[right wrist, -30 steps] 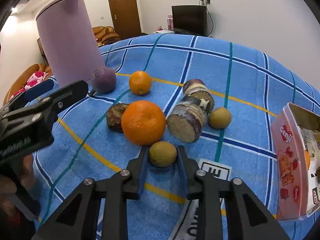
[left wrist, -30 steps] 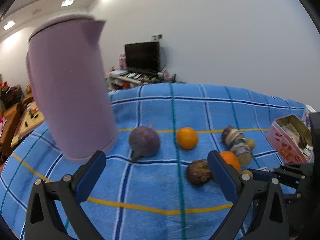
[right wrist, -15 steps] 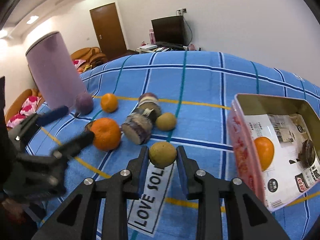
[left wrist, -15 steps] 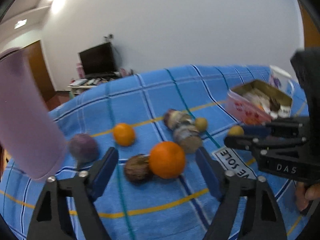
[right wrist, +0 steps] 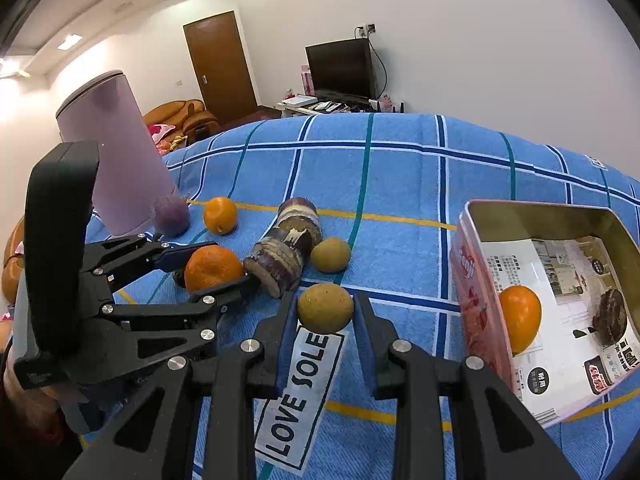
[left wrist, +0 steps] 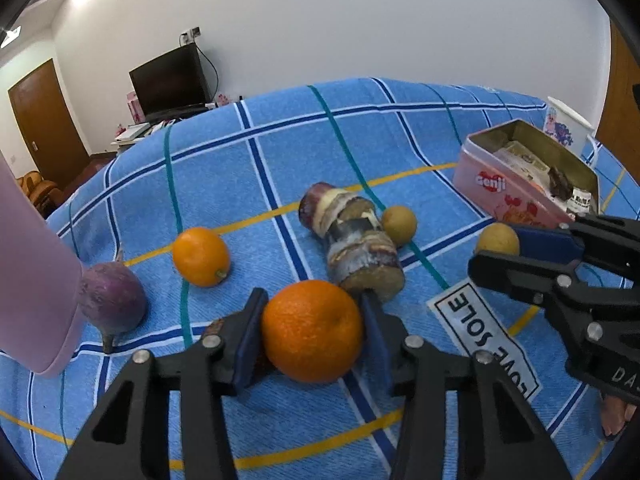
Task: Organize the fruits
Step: 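Carry the large orange into the pink tin with the left tool while the right tool lowers the kiwi there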
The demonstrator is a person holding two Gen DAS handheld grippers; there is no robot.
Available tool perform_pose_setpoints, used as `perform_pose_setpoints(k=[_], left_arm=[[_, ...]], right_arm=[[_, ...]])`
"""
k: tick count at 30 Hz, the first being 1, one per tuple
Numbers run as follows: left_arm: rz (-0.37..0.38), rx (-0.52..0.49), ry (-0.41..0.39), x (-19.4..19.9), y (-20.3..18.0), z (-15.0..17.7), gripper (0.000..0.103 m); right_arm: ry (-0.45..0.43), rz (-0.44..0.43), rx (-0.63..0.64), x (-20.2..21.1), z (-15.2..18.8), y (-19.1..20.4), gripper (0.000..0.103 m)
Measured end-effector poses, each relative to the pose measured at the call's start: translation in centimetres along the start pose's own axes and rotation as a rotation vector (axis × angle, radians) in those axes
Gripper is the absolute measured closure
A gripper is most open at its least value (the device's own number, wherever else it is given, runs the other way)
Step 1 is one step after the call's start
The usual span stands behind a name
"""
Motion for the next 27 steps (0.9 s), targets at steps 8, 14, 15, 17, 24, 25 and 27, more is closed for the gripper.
perform_pose_setpoints(k=[8,14,15,17,24,25,27], left_arm=[[-0.063,0.142,-0.150,3.1,3.1,-0.7,0.055],[-0.105,0.256,-0.187,4.3,3.7,-0.9,0.055],[-0.126,0.251,-0.195,4.6,3.4,-0.9,0.055],[-0.140,0.262,-0.201,5.1,3.2,-0.9,0.055],[-0.163,0.278,-0.192,5.7,0.9,-1.4,0.055],[-0.163,0.277,-0.194,5.9,0.6,-1.6,0.055],[-0.164,0.274,-0.206,6.4,-0.2,-2.0,0.055]], right_arm=[[-0.050,0.016,0.026,0.9,-0.5,0.1,0.073],[-0.109,0.025,0.061,2.3,-1.3,0.7,0.073],[-0.116,0.031,0.068,2.5,-1.4,0.7,0.073],[-0.134,0.044,0.085,3.0,-1.6,0.8,0.073],[-0.185,0.087,0.119,4.9,-2.5,0.4,0.073],[-0.190,0.092,0.121,5.1,-2.5,0.2,0.073],[-0.197,0.111,0.130,5.8,-2.4,-0.6,0.073]])
Point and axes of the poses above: each gripper's, at about its wrist camera, not at the fingertips, and x roughly against the way its jaws point, y to its left, z to its underside, the point moved 8 cm from there along -x, roughly the way its jaws point, and after that the axes turned 14 degrees about -z, right-handed, at the moved point
